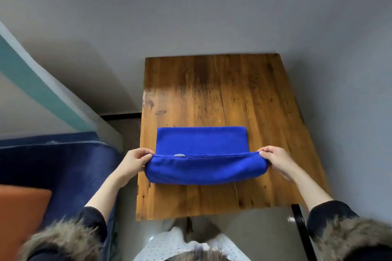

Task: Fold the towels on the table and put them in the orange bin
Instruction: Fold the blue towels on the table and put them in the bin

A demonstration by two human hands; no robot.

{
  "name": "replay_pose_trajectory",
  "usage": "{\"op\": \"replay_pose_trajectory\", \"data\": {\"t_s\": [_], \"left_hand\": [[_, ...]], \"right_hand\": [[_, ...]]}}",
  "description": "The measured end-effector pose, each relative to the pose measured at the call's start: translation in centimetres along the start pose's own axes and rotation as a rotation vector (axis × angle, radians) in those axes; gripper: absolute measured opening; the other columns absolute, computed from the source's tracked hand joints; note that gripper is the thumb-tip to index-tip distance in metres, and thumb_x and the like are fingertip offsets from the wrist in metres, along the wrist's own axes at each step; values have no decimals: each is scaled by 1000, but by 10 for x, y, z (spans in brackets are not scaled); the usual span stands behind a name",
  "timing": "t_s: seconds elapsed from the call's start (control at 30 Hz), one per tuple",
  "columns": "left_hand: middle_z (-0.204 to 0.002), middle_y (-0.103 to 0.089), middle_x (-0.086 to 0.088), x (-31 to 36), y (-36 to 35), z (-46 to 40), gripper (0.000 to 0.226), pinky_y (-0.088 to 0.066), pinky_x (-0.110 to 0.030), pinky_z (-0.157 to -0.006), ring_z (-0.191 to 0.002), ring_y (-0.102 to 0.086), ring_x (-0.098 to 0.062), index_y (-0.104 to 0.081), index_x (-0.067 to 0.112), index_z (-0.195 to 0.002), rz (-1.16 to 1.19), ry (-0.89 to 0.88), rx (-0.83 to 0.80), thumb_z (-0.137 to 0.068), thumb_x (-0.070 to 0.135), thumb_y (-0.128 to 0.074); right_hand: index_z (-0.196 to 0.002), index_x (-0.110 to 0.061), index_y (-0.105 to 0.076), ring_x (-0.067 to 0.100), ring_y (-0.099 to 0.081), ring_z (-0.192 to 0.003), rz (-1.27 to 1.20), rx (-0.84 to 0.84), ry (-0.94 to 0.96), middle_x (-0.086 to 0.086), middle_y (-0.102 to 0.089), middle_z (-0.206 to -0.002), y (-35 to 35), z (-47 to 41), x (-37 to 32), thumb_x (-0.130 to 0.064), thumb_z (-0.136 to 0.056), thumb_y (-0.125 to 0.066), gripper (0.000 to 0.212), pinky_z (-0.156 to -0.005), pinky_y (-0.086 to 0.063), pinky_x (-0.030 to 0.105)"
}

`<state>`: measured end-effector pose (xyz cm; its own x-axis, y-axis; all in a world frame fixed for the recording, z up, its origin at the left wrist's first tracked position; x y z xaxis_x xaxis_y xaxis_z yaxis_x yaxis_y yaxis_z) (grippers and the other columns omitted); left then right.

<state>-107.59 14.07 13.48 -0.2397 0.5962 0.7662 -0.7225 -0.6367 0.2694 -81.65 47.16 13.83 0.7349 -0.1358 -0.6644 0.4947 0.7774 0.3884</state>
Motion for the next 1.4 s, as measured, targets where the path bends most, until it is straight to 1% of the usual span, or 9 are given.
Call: {"op": "replay_pose_trajectory", "data": {"t_s": [0.23,0.37,0.6,0.87,1.0,1.1,1.23,1.3,1.4], "left_hand": [[-81,-61,-2,4,2,-19,21,-44,-22,-60,-70,-51,-11,-62,12,-85,-2,-30,125,-95,5,-46],[-88,-63,-2,18,7,-48,16,-48,-28,-66,-76,-54,-12,-63,9,-97,11,-65,206,-96,10,-46],[-88,-64,2,14,6,-95,15,-49,-27,-67,-81,-57,-13,-64,18,-93,-13,-57,232,-95,13,-50],[-92,-66,-2,4,3,-129,13,-51,-43,-82,-85,-58,-16,-66,17,-93,-39,-36,238,-93,15,-53],[-89,-66,-4,-3,0,-147,12,-46,-33,-71,-79,-55,-17,-65,20,-89,-116,-32,254,-91,18,-54],[-96,-61,-9,-7,3,-151,17,-39,-26,-78,-91,-56,-25,-64,16,-99,-334,-64,372,-90,12,-50],[-117,-50,-21,12,-8,-128,40,-38,-45,-88,-107,-47,-38,-53,8,-122,-613,-241,583,-84,0,-46],[-124,-50,-20,26,-39,-111,46,-37,-48,-91,-115,-46,-38,-53,8,-125,-723,-426,563,-80,-2,-49],[-142,-43,-15,24,-110,-99,48,-28,-55,-106,-133,-36,-38,-50,14,-132,-921,-598,368,-84,9,-49]], "right_hand": [[-95,-1,-64,12,-52,-67,-16,130,31,9,-62,-83,-2,-30,-7,-2,-91,-50,15,-56,-41,22],[-88,-11,-62,15,-57,-72,-54,166,50,6,-65,-84,-3,-59,-21,-6,-92,-49,14,-61,-45,26],[-92,-9,-61,7,-55,-64,3,175,92,1,-62,-77,-10,-103,-30,-5,-92,-49,13,-51,-45,14],[-93,-11,-62,15,-58,-80,41,217,92,9,-64,-92,-17,-134,-18,-8,-93,-49,13,-61,-44,18],[-96,-12,-61,19,-58,-93,60,214,87,13,-64,-101,-24,-150,-11,-9,-94,-49,12,-71,-44,22],[-101,-8,-63,22,-58,-95,170,290,90,14,-64,-106,-28,-157,-10,-9,-93,-51,14,-78,-44,27],[-113,-2,-58,32,-52,-106,420,566,375,19,-54,-114,-33,-125,-41,-12,-92,-50,24,-92,-37,31],[-117,-1,-57,32,-51,-113,567,518,626,19,-55,-119,-67,-99,-59,-15,-93,-46,30,-98,-36,37],[-128,-3,-54,33,-42,-130,798,286,848,17,-50,-136,-142,-74,-53,-20,-91,-46,42,-110,-28,53]]}}
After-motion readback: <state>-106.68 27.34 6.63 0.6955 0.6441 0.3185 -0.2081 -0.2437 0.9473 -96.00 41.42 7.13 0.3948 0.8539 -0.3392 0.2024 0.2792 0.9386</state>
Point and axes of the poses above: each hand's wrist, its own z-axis away from the middle knuckle, its own y-axis out of the back of the hand, x = y × z, the point moved 8 cm from there along -z, towards the middle knuckle
